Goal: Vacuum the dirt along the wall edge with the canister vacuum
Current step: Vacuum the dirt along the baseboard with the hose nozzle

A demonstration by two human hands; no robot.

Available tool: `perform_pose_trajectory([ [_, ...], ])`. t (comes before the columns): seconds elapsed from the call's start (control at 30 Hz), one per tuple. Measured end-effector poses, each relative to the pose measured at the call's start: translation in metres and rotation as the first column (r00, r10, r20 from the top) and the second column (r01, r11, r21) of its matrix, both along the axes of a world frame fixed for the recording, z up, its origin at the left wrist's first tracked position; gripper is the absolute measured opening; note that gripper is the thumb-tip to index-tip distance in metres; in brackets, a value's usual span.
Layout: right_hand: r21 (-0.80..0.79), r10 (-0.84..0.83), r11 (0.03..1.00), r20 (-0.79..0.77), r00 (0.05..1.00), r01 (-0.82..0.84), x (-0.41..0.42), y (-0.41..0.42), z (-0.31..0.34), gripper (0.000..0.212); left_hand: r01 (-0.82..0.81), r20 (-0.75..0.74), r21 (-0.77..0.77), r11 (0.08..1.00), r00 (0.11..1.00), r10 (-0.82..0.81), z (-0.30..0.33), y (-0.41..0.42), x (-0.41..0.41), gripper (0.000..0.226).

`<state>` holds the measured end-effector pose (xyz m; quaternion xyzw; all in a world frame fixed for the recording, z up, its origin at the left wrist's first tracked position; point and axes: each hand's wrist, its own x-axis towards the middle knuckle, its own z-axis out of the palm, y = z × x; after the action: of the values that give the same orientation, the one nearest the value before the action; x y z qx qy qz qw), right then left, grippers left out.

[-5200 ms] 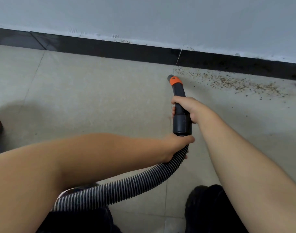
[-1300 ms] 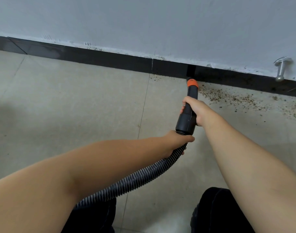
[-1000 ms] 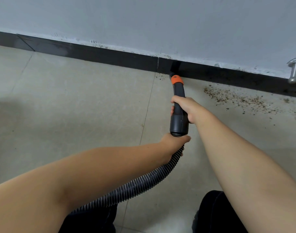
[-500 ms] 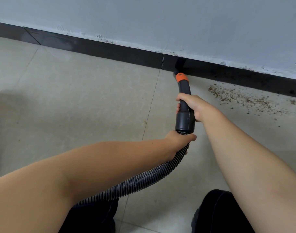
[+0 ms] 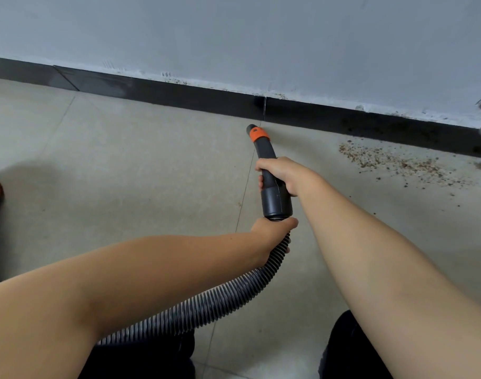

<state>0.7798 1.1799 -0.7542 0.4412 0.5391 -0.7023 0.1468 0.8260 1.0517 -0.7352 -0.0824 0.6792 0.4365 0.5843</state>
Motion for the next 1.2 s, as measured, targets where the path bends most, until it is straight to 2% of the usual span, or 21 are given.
perform_pose_trajectory([
  [0.1, 0.018, -0.081, 0.997, 0.008, 0.997, 0.081, 0.006, 0.004, 0.000, 0.021, 0.053, 0.005, -0.006, 0.999, 0.999, -0.053, 0.002, 0.001, -0.005, 0.017],
  [0.27, 0.023, -0.309, 0.951, 0.024, 0.951, 0.308, 0.029, 0.025, 0.000, 0.019, 0.206, -0.022, -0.004, 0.979, 0.978, -0.206, 0.005, 0.015, -0.007, 0.017],
  [0.5, 0.108, -0.465, 0.883, 0.063, 0.883, 0.458, 0.053, 0.033, -0.001, 0.018, 0.322, -0.027, -0.014, 0.947, 0.946, -0.322, 0.002, 0.024, 0.004, 0.021],
  [0.73, 0.078, -0.413, 0.910, 0.076, 0.908, 0.407, 0.056, 0.031, 0.003, 0.019, 0.308, -0.018, -0.006, 0.951, 0.951, -0.309, 0.002, 0.021, 0.009, 0.024],
  [0.87, 0.060, -0.325, 0.945, 0.062, 0.944, 0.321, 0.039, 0.018, 0.008, 0.016, 0.264, -0.033, -0.059, 0.963, 0.963, -0.266, 0.008, 0.013, -0.001, 0.026],
  [0.97, 0.048, -0.318, 0.948, 0.055, 0.946, 0.316, 0.031, 0.015, 0.013, 0.014, 0.248, -0.073, -0.080, 0.966, 0.965, -0.254, 0.016, 0.013, -0.009, 0.020],
  [1.07, 0.005, -0.373, 0.928, 0.051, 0.926, 0.373, 0.029, 0.019, 0.019, 0.020, 0.265, -0.099, -0.097, 0.960, 0.957, -0.274, 0.027, 0.019, -0.015, 0.019],
  [1.2, 0.067, -0.403, 0.914, 0.024, 0.915, 0.401, 0.030, 0.016, 0.022, 0.035, 0.234, -0.087, -0.085, 0.969, 0.967, -0.241, 0.028, 0.018, -0.011, 0.020],
])
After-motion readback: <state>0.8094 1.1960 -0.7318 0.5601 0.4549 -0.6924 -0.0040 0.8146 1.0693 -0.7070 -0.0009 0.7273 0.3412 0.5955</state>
